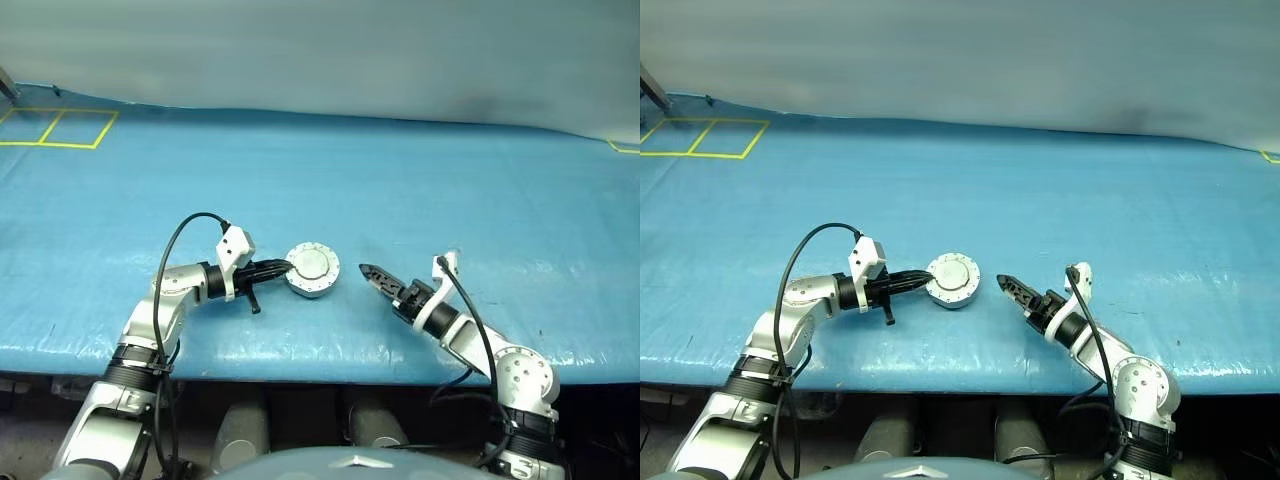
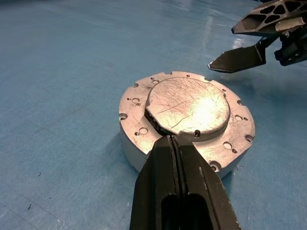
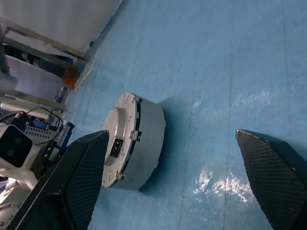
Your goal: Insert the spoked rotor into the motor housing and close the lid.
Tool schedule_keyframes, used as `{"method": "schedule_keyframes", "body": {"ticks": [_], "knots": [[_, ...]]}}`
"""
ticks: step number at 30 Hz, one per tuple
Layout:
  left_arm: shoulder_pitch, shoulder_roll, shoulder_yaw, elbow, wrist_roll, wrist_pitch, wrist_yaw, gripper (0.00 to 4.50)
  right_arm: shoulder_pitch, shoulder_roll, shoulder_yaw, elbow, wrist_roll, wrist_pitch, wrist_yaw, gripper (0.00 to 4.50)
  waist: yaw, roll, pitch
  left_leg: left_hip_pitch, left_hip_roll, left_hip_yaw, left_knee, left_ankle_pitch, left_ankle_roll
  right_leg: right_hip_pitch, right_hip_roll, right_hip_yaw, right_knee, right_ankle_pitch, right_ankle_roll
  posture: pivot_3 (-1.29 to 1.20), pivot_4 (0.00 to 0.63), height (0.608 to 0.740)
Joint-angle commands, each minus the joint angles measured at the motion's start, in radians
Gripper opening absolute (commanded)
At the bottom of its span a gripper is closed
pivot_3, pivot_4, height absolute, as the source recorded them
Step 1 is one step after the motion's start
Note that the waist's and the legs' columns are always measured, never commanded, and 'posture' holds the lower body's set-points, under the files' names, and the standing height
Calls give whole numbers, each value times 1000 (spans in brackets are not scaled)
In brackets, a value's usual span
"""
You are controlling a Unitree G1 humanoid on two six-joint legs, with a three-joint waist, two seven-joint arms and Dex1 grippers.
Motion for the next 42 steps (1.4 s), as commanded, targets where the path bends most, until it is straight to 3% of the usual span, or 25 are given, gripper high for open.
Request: {"method": "schedule_keyframes", "body": {"ticks": [1,13,25,28,32,41,42], "knots": [[9,-5,-15,-13,10,-1,-6,0,0,37,12,24,54,23,-29,4460,-3,0,0,0,0,0,0,0,0,0,0,0,0,0,0,0,150,740],[19,-3,-10,-28,12,0,0,0,-66,113,136,105,26,-19,-23,4460,-6,1,-1,0,0,0,0,0,0,0,0,-1,-1,0,0,0,150,740],[32,-4,-9,-39,14,0,5,0,-82,134,61,133,108,-52,-53,4460,-6,1,-1,0,0,0,0,0,0,0,0,-1,-1,0,0,0,150,740],[28,-5,-11,-34,16,-2,4,0,-76,133,55,133,114,-54,-65,3905,-6,1,0,-1,0,0,-1,0,0,-1,0,-1,-1,0,0,0,150,740],[26,-4,-12,-33,18,-2,3,0,-70,114,84,117,86,-49,-65,2630,-6,1,0,-1,0,0,-1,0,0,-1,0,-1,-1,0,0,0,150,740],[30,1,-8,-33,19,-2,3,0,-70,104,113,125,71,-53,-58,2630,-6,1,0,-1,0,0,-1,0,0,-1,0,-1,-1,0,0,0,150,740],[32,1,-8,-35,18,-1,3,0,-72,108,109,133,69,-56,-68,2455,-6,1,0,-1,0,0,-1,0,0,-1,0,-1,-1,0,0,0,150,740]]}}
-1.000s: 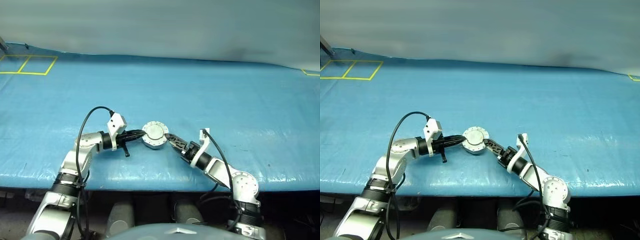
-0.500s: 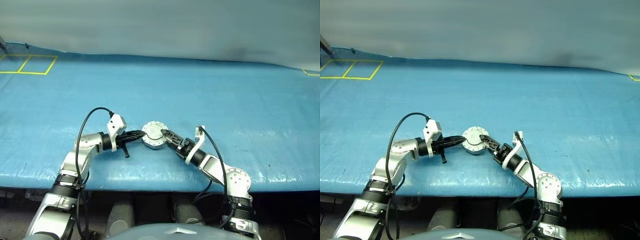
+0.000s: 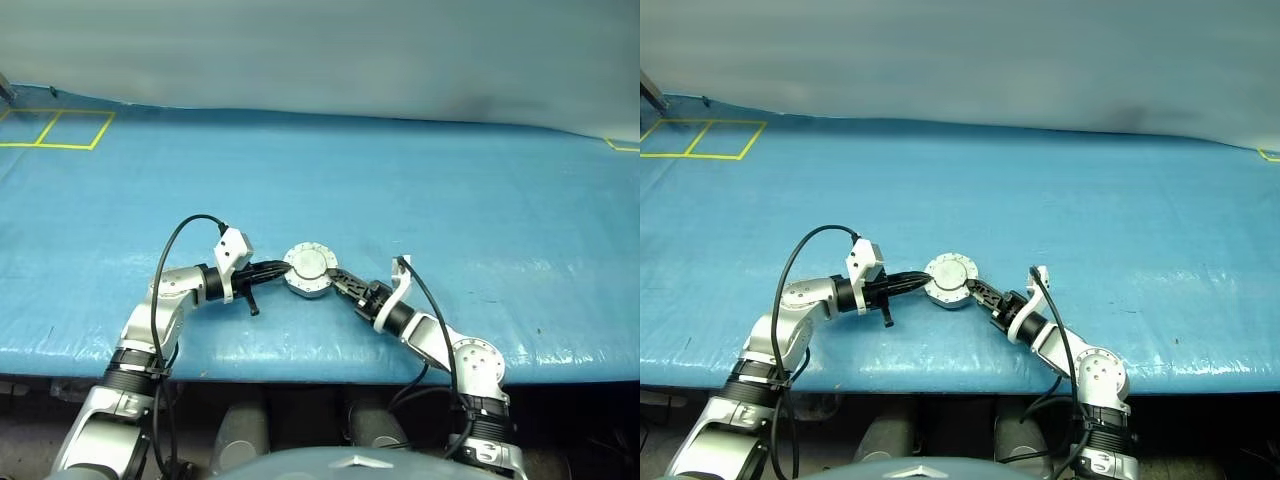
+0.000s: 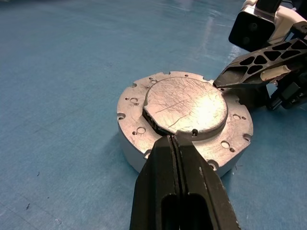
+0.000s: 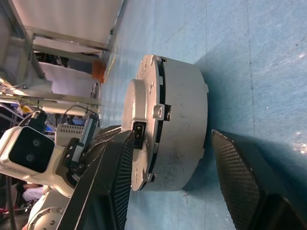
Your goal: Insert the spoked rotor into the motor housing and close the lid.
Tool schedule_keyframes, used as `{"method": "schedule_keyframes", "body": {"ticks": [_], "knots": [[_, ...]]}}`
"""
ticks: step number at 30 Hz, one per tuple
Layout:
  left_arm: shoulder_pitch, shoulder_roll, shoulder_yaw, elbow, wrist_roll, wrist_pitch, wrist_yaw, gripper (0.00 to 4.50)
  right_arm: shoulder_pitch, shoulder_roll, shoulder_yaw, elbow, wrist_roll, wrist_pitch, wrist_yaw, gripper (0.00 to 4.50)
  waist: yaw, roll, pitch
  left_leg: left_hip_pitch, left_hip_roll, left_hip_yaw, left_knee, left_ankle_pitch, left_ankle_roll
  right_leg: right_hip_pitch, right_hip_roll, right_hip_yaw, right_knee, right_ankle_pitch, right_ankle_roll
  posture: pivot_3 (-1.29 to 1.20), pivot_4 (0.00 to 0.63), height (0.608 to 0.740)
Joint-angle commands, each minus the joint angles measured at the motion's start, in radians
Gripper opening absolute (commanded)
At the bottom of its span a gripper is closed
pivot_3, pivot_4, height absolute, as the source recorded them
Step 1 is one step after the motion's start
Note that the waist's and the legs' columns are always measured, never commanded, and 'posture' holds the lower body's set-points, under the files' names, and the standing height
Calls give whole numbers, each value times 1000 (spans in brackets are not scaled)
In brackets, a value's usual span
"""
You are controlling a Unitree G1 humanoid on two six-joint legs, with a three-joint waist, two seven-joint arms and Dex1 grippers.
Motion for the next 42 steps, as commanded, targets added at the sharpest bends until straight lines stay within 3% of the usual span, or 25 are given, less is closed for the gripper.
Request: {"method": "schedule_keyframes", "body": {"ticks": [1,5,18,31,42], "knots": [[11,2,-18,-19,15,4,1,0,-8,8,-3,-7,7,-15,-6,2258,0,0,0,0,0,0,0,0,0,0,0,0,0,0,0,0,150,740],[12,2,-18,-21,16,5,3,0,-7,10,-9,-10,21,-15,7,1212,0,0,0,0,0,0,0,0,0,0,0,0,0,0,0,0,150,740],[13,-18,13,-28,-20,23,27,0,-3,16,-6,-13,26,-21,-8,1203,0,0,0,0,0,0,0,0,0,0,0,0,0,0,0,0,150,740],[43,-190,271,-155,-366,257,207,0,-39,120,-121,-29,256,-112,-83,1203,-2,1,2,-6,0,-2,-1,0,0,-4,0,-1,-1,0,1,0,150,740],[83,-335,347,-184,-593,404,332,3637,-124,99,-126,-91,381,-223,-134,1203,-9,3,3,-14,0,-3,1,0,0,-10,1,-2,-1,5,8,0,150,740]]}}
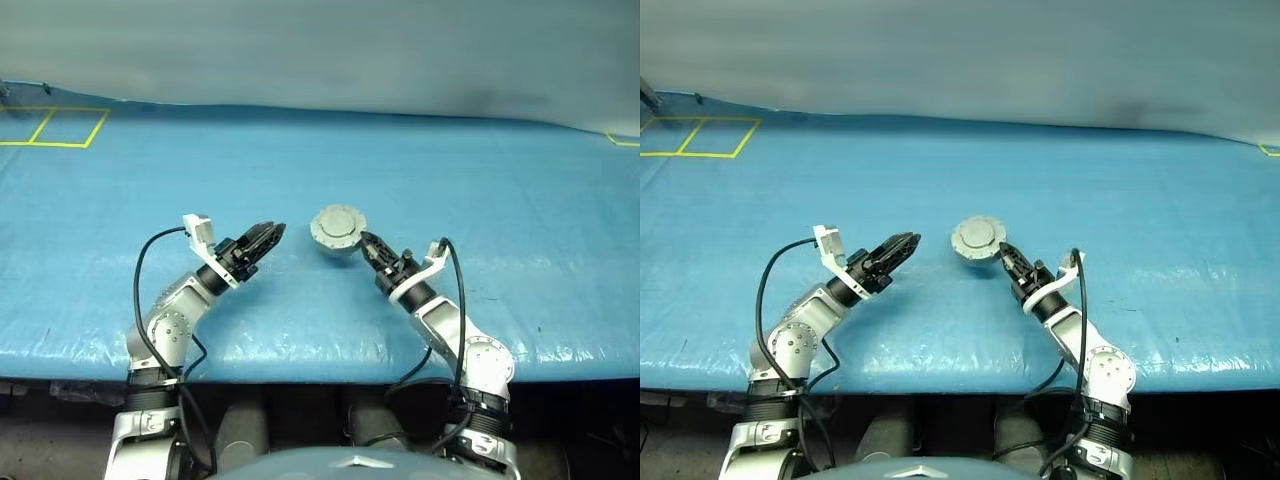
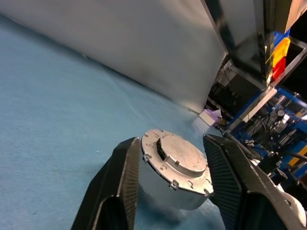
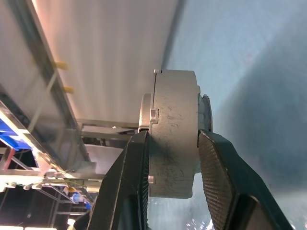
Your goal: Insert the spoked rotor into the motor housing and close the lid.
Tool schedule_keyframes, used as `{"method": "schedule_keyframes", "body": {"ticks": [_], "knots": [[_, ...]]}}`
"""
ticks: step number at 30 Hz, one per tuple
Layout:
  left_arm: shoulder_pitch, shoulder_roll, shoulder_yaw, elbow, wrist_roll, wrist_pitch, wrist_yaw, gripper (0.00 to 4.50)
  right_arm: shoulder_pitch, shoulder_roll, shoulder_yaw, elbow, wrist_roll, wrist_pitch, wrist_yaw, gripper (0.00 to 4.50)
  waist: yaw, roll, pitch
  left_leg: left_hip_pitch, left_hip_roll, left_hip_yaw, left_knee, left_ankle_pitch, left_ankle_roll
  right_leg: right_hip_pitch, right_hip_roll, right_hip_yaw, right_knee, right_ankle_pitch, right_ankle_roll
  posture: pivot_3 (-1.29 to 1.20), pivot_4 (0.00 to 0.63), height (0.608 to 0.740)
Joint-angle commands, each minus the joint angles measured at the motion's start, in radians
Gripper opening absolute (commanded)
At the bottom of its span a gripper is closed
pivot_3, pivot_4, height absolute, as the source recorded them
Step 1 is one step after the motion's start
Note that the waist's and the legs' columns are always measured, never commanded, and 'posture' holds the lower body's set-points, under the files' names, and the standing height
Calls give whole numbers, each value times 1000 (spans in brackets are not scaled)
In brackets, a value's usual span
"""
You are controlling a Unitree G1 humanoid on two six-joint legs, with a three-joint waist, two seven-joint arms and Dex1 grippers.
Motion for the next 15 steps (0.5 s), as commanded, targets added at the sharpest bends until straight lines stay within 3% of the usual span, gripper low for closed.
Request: {"method": "schedule_keyframes", "body": {"ticks": [1,3,9,15], "knots": [[6,-42,24,-41,-100,67,45,3951,-54,20,11,-92,89,-26,22,1203,0,0,0,-1,0,0,0,0,0,-1,0,0,0,0,0,0,150,740],[8,-59,33,-42,-148,109,64,4451,-59,17,16,-102,105,-31,15,1203,-1,0,0,-1,0,-1,-1,0,0,-1,0,0,0,0,0,0,150,740],[-15,-158,118,5,-424,263,170,4451,-72,14,59,-170,163,-31,-12,1203,-2,0,0,-3,0,-2,0,0,0,-2,0,-1,0,0,0,0,150,740],[-35,-166,102,20,-487,323,195,4451,-57,4,103,-197,178,-31,-17,1203,-5,0,0,-2,0,-2,1,0,0,-2,1,-1,2,0,-1,0,150,740]]}}
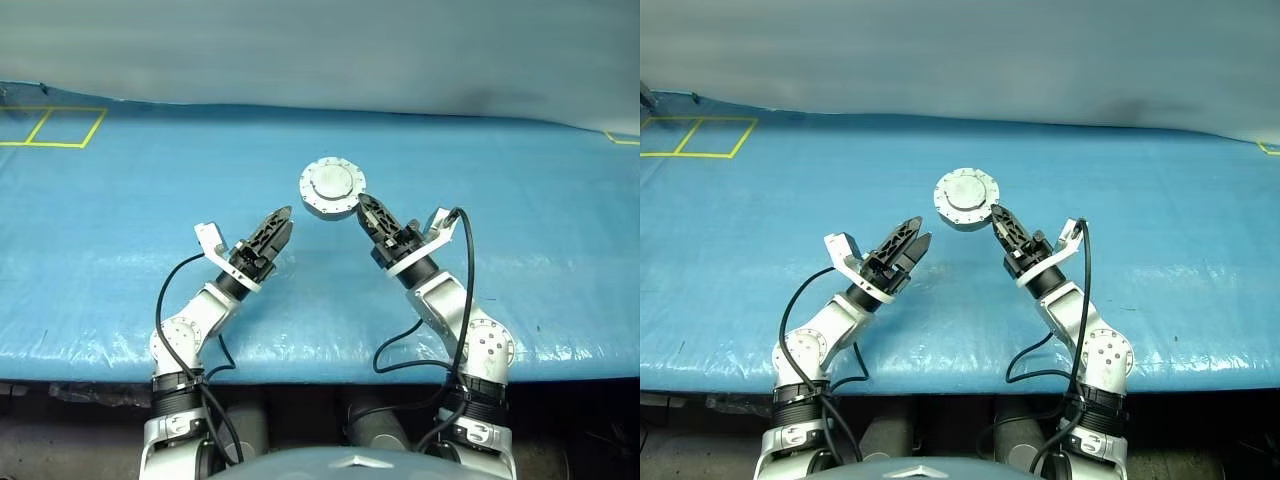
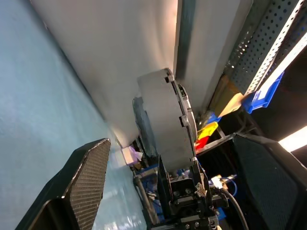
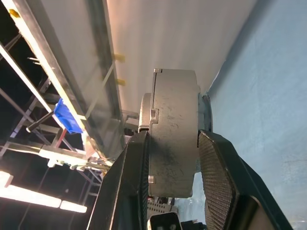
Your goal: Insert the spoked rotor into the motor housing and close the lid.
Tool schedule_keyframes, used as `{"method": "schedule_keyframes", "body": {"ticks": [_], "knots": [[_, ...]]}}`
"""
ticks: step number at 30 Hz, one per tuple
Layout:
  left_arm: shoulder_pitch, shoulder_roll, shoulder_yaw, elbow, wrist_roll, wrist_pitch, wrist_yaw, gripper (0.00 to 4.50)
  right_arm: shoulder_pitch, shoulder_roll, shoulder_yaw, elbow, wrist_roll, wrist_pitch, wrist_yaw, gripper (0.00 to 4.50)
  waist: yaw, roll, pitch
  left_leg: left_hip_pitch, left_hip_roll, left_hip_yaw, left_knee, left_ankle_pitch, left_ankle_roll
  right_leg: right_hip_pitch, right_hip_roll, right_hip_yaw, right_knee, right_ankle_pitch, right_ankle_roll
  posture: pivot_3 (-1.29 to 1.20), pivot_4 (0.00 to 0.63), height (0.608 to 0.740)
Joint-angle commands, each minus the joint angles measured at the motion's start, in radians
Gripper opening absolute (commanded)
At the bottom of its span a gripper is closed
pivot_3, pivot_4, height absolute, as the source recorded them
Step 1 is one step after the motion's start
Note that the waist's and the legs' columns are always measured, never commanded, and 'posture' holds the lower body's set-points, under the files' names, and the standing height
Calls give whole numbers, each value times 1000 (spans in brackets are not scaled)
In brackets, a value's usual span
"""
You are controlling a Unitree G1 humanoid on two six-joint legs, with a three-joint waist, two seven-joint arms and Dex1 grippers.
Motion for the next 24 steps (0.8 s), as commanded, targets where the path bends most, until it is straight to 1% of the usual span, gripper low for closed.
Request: {"method": "schedule_keyframes", "body": {"ticks": [1,8,10,19,22,24], "knots": [[-18,-3,-14,-3,-33,23,6,4451,-11,1,30,-78,57,-10,18,1203,0,0,0,0,0,0,0,0,0,0,0,0,0,0,0,0,150,740],[-71,-36,-37,47,-34,23,-26,4451,14,-20,84,-100,55,1,26,1203,1,0,0,-1,0,0,0,0,0,0,0,0,0,0,-1,0,150,740],[-85,-49,-34,58,-33,14,-28,4451,25,-25,99,-105,45,2,26,1203,1,0,0,-1,0,0,0,0,0,0,0,0,-1,2,-3,0,150,740],[-141,-94,-45,125,42,-65,-15,4451,48,-22,154,-127,34,-14,22,1203,0,0,0,-1,0,0,1,0,0,0,0,0,0,2,-3,0,150,740],[-136,-105,-50,121,58,-82,-21,3851,52,-23,157,-131,33,-21,20,1203,1,0,0,-1,0,0,1,0,0,0,0,0,-1,2,-3,0,150,740],[-133,-107,-50,115,60,-82,-24,3217,54,-24,157,-133,32,-25,18,1203,1,0,0,-1,0,0,1,0,0,0,0,0,-1,2,-3,0,150,740]]}}
